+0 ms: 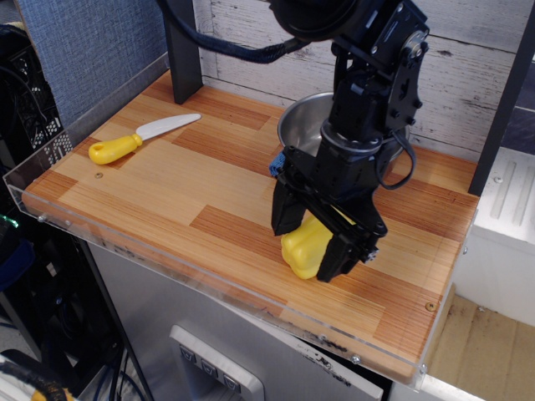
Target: Move the yellow capsicum to the left side of pot in the table.
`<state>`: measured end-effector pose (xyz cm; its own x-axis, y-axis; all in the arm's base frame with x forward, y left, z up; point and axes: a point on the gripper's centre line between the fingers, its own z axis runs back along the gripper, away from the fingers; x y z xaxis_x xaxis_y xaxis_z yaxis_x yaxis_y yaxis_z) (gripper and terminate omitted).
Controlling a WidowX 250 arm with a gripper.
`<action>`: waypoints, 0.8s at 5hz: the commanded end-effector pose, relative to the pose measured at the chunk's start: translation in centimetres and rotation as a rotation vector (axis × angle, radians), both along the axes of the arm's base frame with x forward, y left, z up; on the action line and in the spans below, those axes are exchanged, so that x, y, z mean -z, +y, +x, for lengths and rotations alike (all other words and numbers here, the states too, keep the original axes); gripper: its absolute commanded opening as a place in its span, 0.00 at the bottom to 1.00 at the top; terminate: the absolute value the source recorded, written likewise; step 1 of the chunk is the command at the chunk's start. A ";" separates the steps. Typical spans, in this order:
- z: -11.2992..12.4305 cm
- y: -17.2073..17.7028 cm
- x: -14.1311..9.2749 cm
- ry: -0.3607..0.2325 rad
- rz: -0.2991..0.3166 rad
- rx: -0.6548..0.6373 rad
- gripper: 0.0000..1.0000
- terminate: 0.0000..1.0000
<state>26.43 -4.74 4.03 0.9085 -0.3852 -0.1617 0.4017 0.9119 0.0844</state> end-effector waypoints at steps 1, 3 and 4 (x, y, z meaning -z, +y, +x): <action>0.2 0.2 0.1 -0.007 0.017 -0.007 1.00 0.00; 0.4 0.0 1.1 0.019 0.029 -0.015 1.00 0.00; 0.4 -0.1 1.1 0.010 0.028 -0.019 0.00 0.00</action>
